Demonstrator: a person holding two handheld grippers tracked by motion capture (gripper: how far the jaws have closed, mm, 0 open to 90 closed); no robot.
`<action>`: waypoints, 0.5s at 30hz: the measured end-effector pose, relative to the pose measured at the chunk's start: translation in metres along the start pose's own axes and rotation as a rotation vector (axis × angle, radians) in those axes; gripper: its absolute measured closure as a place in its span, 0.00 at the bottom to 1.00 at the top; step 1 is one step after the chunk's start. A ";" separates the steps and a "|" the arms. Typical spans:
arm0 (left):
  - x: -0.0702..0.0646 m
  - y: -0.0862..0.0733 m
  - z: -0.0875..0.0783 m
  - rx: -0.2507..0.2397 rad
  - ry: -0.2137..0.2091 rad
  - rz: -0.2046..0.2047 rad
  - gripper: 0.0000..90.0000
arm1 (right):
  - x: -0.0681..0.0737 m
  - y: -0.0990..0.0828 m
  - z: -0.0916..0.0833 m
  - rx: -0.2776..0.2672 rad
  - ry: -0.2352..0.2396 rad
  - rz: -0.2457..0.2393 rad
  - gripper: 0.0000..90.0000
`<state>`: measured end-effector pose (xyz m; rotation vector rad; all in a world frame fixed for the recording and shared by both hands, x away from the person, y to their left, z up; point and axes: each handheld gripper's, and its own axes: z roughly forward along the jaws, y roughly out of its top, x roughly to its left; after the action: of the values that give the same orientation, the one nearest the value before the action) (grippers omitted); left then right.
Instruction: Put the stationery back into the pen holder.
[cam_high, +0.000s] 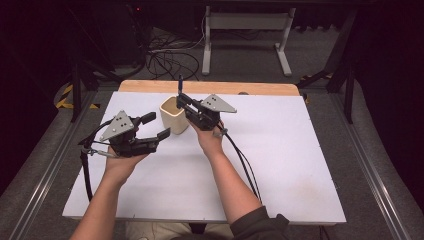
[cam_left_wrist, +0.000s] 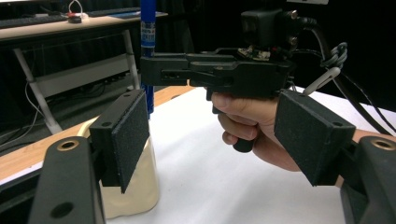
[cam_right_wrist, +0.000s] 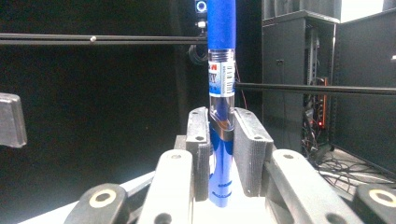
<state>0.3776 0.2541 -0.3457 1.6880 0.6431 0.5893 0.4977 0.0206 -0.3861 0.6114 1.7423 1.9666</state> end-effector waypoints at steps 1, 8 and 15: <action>0.000 0.000 0.000 -0.002 0.003 -0.001 0.31 | 0.000 -0.001 0.001 0.000 -0.002 0.000 0.87; 0.002 -0.001 -0.002 -0.003 0.009 -0.011 0.31 | -0.004 -0.010 0.007 -0.019 0.000 0.010 0.87; 0.004 -0.002 -0.005 -0.005 0.014 -0.019 0.30 | -0.006 -0.018 0.011 0.001 -0.009 0.025 0.87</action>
<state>0.3769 0.2606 -0.3461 1.6725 0.6666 0.5889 0.5098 0.0278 -0.4029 0.6436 1.7391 1.9766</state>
